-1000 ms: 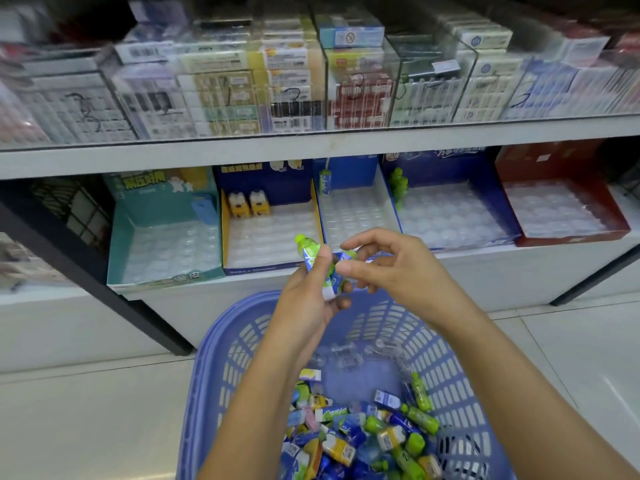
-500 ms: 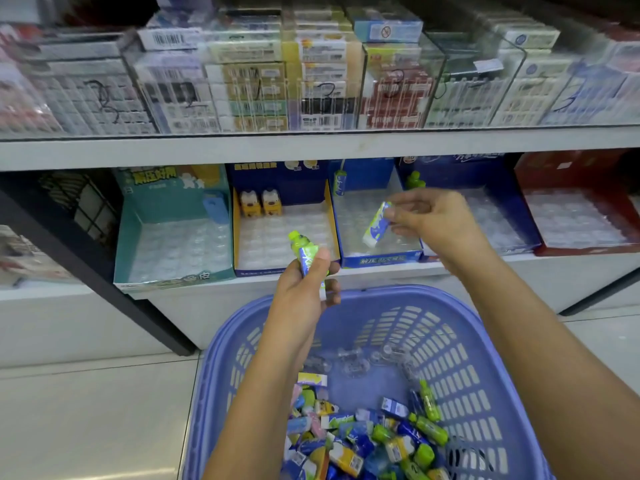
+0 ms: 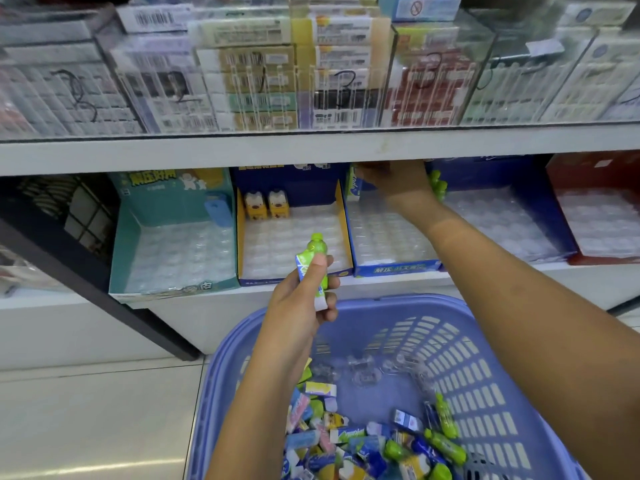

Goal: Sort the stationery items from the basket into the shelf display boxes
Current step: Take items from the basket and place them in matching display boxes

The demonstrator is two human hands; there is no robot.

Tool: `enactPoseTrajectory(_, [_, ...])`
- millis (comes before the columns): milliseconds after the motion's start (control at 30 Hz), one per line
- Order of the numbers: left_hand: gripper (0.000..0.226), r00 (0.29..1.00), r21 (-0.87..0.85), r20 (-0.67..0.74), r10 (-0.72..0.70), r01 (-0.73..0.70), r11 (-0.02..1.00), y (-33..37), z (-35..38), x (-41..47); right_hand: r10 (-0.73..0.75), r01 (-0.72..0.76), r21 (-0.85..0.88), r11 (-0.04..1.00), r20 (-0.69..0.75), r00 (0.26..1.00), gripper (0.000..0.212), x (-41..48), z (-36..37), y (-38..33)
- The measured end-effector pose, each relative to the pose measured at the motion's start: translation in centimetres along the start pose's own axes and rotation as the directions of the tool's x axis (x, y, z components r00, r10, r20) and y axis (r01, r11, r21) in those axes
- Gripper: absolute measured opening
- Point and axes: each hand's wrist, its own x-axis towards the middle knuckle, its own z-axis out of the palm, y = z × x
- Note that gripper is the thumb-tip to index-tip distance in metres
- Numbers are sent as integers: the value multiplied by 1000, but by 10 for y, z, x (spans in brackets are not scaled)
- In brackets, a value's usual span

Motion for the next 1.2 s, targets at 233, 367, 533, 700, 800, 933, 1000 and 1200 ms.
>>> enactPoseTrajectory(233, [33,1000,-3,8,-24,24,1000,1,-2,3,-73,73,-67,995,-1,997,35,5,1,7])
enactPoseTrajectory(367, [33,1000,3,13,-27,27,1000,2,-3,2,-91,88,-96,991,-27,995,29,4,2,10])
enactPoseTrajectory(533, [32,999,11,36,-16,16,1000,4,-5,0,-77,81,-225,971,28,997,21,9,-4,11])
enactPoseTrajectory(700, [37,996,36,85,1,-4,999,4,-6,-4,-81,128,-272,954,180,980,13,6,-2,12])
enactPoseTrajectory(800, [42,995,21,100,15,-17,1000,4,-8,-4,-63,106,-279,954,157,986,16,5,0,12])
enactPoseTrajectory(933, [42,992,16,120,39,-41,999,2,-9,-4,63,-15,-279,960,164,984,18,3,2,9])
enactPoseTrajectory(1000, [34,987,33,150,64,-70,997,1,-10,-5,89,-42,-343,938,121,989,7,-1,1,1])
enactPoseTrajectory(1200, [22,958,184,236,163,-209,960,-2,-11,-5,277,-341,137,930,349,896,13,-76,-9,-41])
